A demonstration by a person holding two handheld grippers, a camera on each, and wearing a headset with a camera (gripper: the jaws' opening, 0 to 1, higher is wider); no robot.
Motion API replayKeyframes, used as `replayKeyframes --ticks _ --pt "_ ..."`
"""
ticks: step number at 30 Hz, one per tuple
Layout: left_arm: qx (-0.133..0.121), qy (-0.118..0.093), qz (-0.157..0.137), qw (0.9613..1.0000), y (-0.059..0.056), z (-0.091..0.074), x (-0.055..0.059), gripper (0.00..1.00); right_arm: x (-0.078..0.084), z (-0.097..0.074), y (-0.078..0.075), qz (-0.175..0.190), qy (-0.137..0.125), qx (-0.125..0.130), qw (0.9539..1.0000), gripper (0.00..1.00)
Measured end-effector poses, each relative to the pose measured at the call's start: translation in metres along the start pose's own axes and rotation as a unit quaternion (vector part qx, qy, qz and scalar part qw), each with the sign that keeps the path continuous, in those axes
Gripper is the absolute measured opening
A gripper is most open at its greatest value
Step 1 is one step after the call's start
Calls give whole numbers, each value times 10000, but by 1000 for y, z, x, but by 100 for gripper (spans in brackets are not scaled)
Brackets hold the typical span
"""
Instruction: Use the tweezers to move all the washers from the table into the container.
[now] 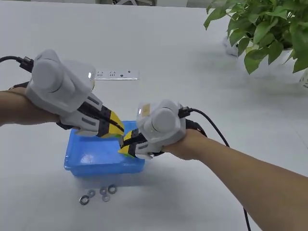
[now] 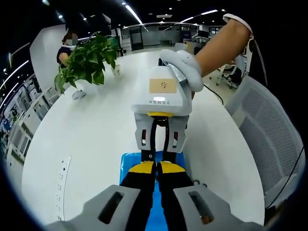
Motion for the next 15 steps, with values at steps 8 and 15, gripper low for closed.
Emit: replayKeyframes --ticks 8,15 --pt "-27 -24 11 10000 -2 -5 -4 6 -5 -3 2 -31 -27 33 10000 11" --pt "-44 -51 -7 10000 -4 -10 -11 6 -12 -9 5 -59 -86 72 9999 11"
Point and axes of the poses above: the centre of the closed fingertips' face, and the gripper's own axes: z roughly forward along the fingers, y roughly to its left, x roughly out of its underside, the point moved 8 cm from there along -z, roughly backward along the fingers, and after that the axes turned 8 degrees about -y, right-handed, at the moved point
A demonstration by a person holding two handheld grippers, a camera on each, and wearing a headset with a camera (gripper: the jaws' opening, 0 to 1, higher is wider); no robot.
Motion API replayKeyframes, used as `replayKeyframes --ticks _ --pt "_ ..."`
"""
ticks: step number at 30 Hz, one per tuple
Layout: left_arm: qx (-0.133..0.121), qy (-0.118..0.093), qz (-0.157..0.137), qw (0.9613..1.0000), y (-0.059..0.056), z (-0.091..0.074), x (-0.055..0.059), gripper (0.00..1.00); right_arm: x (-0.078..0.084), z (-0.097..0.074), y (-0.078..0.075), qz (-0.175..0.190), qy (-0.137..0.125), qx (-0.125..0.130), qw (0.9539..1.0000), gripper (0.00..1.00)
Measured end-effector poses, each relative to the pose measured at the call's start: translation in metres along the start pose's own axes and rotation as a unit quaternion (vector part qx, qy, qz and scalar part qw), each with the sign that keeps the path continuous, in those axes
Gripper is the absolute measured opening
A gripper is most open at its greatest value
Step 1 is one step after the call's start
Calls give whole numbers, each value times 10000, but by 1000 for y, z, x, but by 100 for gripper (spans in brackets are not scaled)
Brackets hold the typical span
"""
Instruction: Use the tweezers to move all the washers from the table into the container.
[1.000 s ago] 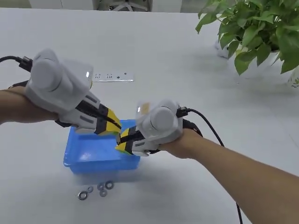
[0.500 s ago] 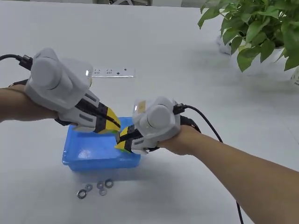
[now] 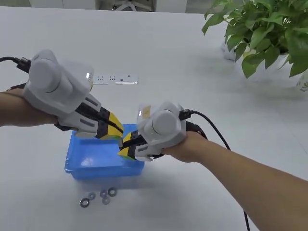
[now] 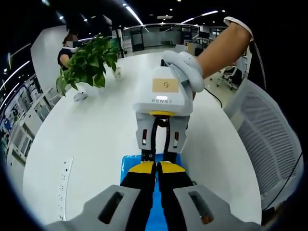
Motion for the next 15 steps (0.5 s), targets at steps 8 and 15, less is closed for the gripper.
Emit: replayKeyframes --ticks 8,15 --pt "-12 10 50 10000 -7 -8 -7 6 -9 -6 6 -44 -54 32 10000 11" --pt "-61 44 108 9999 -14 -16 -15 6 -20 -9 14 -130 -117 72 9998 12"
Point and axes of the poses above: the centre of the closed fingertips' face, and the gripper's own axes: z roughly forward along the fingers, y roughly to its left, x roughly out of its underside, the point moved 8 cm from there along -z, roughly backward along the fingers, and after that the axes turned 8 degrees about -y, right-handed, at the moved point
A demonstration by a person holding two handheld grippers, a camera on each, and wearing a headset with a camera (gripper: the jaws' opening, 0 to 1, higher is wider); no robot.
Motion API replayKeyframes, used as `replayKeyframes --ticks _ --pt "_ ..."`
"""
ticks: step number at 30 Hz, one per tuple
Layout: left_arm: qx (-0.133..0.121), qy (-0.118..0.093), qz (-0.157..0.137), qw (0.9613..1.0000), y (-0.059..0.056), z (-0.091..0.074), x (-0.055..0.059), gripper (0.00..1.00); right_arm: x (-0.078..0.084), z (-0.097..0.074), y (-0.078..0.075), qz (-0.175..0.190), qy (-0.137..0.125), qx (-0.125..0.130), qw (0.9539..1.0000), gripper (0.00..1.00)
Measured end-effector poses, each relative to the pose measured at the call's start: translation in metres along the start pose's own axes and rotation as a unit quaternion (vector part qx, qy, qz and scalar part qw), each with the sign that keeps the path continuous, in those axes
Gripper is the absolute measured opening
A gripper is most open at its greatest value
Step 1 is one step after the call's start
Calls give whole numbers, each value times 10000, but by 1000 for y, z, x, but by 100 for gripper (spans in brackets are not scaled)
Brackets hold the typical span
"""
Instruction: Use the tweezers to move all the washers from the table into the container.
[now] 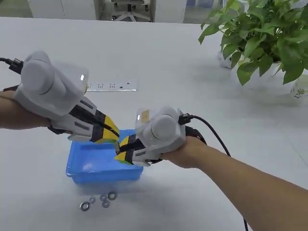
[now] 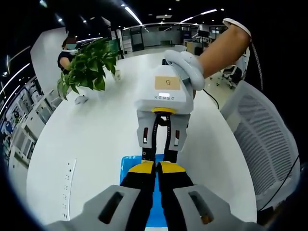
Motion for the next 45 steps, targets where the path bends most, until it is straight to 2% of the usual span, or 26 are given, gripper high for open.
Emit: replayKeyframes --ticks 12,25,45 --pt "-101 122 16 9999 -17 -18 -7 6 -17 -1 15 -118 -89 -8 9999 12" --pt "-127 176 -47 9998 -41 -27 -2 6 -25 6 38 -228 -92 -160 9996 12" --pt "-31 296 -164 9994 -74 -18 14 6 -12 17 71 -233 8 -372 9990 12"
Point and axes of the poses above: the centre of the closed fingertips' face, and the gripper's own axes: z roughly forward along the fingers, y roughly to its left, x roughly out of its underside, the point moved 8 cm from there along -z, roughly backward along the fingers, and after that the axes turned 8 degrees about -y, right-handed, at the moved point
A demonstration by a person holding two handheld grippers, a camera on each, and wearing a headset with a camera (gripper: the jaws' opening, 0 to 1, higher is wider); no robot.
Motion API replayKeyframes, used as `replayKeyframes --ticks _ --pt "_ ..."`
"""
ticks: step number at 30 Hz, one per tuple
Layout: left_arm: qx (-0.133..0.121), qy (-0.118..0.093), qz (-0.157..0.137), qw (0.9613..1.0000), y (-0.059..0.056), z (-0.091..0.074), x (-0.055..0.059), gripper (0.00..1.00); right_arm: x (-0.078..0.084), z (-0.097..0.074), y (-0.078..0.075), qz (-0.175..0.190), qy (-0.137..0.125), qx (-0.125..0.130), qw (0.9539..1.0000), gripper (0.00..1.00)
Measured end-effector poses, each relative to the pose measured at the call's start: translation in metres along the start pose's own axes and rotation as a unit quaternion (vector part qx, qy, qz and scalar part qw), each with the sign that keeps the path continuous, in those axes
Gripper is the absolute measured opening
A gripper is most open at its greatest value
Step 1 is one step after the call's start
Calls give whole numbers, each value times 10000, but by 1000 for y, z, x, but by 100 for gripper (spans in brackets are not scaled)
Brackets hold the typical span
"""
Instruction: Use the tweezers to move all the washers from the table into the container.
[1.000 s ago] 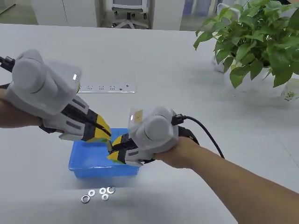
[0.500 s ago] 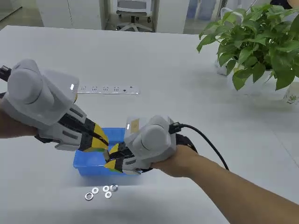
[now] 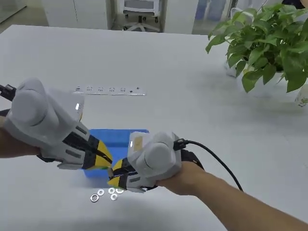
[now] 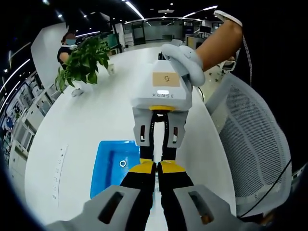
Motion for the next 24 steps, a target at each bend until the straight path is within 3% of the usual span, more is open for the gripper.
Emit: replayKeyframes --ticks 13,24 --pt "154 108 -70 9998 -12 12 14 6 16 11 15 106 36 -140 9998 12" --pt "260 168 -135 9994 -14 20 22 6 24 16 20 144 116 -183 9997 12"
Point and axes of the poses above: the centre of the closed fingertips' face, and the gripper's own axes: z roughly forward along the fingers, y roughly to its left, x roughly out of its underside, the point moved 8 cm from there along -z, roughly backward along the fingers, and after that the axes turned 8 degrees about -y, right-handed, at the moved point
